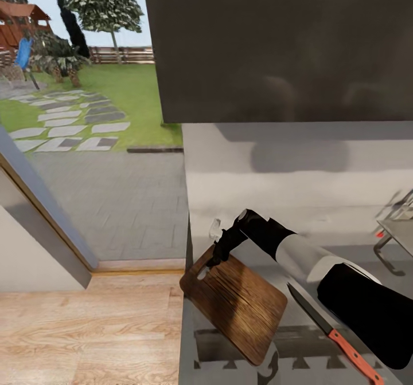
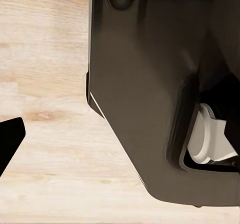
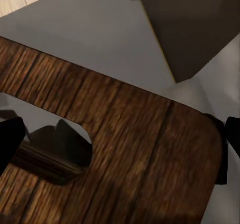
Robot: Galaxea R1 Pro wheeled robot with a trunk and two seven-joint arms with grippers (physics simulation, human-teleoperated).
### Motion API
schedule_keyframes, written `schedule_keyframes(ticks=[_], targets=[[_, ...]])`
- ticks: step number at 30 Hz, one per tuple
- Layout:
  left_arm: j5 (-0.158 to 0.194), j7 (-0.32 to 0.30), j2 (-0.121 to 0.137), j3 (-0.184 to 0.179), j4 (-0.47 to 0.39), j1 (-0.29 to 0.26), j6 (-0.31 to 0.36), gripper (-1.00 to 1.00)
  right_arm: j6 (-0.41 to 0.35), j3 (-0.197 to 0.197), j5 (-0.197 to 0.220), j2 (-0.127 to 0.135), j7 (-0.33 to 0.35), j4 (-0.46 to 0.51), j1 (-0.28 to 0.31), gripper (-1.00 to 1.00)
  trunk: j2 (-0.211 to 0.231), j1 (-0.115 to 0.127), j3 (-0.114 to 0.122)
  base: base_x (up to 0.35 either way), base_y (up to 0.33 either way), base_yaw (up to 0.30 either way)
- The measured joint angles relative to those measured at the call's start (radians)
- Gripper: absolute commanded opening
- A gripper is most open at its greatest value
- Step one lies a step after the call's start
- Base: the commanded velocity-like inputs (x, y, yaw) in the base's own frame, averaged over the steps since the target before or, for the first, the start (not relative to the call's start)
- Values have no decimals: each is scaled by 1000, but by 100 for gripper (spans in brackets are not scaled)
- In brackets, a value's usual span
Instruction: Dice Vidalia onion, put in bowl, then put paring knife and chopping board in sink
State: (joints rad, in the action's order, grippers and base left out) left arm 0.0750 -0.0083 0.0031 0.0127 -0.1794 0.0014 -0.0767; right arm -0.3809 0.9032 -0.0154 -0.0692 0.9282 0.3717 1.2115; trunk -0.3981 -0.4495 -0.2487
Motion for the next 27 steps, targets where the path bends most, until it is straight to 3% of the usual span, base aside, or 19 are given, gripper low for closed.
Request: schedule_keyframes(ticks=[9,27], targets=[[0,0,0,-1,0,0,0,100,4,-4,-4,1,-1,1,3,100,-1,0,-12,0,0,0],[0,0,0,-1,1,0,0,100,7,-8,1,1,-20,-1,2,100,-1,0,-13,0,0,0]])
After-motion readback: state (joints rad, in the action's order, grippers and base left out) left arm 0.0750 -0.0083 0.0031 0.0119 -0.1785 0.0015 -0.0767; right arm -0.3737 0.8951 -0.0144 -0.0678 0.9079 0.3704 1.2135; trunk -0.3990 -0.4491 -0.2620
